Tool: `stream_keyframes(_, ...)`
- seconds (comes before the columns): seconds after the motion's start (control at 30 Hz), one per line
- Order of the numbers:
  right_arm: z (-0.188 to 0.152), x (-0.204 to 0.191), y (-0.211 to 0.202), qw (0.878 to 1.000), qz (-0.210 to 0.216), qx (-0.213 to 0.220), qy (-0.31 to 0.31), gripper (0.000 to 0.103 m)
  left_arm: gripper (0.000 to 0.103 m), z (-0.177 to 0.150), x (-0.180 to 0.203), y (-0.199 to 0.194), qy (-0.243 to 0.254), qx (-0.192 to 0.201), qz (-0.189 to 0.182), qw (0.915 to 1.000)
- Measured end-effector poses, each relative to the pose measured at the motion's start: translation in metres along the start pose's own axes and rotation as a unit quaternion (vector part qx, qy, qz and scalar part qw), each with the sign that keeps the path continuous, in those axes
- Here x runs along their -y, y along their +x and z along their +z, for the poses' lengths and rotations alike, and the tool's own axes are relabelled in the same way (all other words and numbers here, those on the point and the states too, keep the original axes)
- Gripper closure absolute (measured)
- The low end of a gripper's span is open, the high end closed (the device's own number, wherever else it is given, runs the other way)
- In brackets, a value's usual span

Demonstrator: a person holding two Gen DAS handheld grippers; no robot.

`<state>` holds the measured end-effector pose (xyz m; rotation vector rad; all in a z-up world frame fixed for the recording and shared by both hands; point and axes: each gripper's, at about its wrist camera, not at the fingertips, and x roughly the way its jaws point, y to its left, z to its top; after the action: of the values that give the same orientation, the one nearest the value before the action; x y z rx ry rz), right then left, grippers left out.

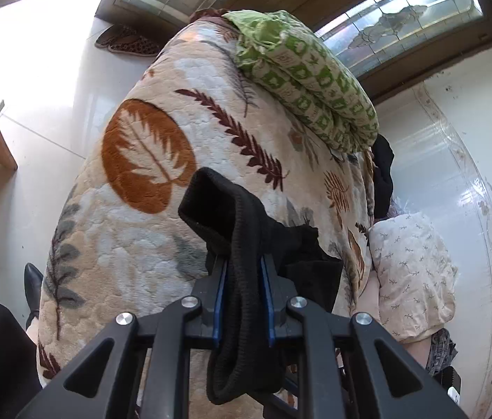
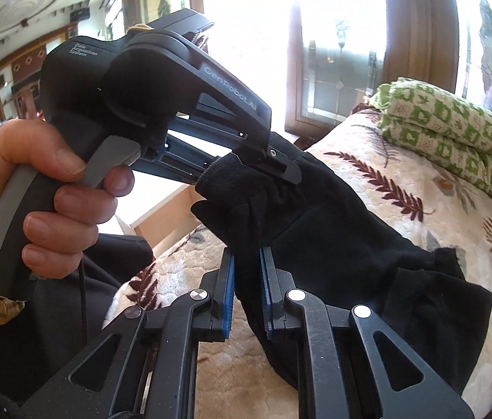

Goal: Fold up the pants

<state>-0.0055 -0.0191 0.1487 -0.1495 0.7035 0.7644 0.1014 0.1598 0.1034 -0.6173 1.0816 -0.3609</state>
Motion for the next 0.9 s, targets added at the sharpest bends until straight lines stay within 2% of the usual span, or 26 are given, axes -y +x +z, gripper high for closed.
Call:
stream_keyframes(0.27, -0.007, 0.026, -0.032, 0.999, -0.011, 0.025, 0.042, 0.091, 0.083, -0.005, 0.059, 0.008, 0.05, -0.007, 0.006, 0.9987)
stream_keyframes(0.43, -0.018, 0.051, -0.056, 0.996, -0.027, 0.037, 0.071, 0.091, 0.083, -0.014, 0.106, 0.025, 0.096, -0.022, 0.01, 0.9951)
stream_keyframes(0.6, -0.035, 0.079, -0.082, 0.991, -0.05, 0.045, 0.114, 0.091, 0.083, -0.027, 0.154, 0.055, 0.138, -0.046, 0.018, 0.9892)
stream_keyframes(0.77, -0.064, 0.115, -0.098, 0.982, -0.071, 0.037, 0.172, 0.091, 0.082, -0.047, 0.194, 0.108, 0.181, -0.088, 0.036, 0.979)
stream_keyframes(0.87, -0.087, 0.139, -0.096, 0.972, -0.082, 0.018, 0.219, 0.091, 0.067, -0.061, 0.205, 0.148, 0.193, -0.118, 0.052, 0.9727)
stream_keyframes(0.9, -0.095, 0.148, -0.093, 0.968, -0.088, 0.009, 0.235, 0.091, 0.059, -0.065, 0.205, 0.161, 0.191, -0.13, 0.057, 0.9712)
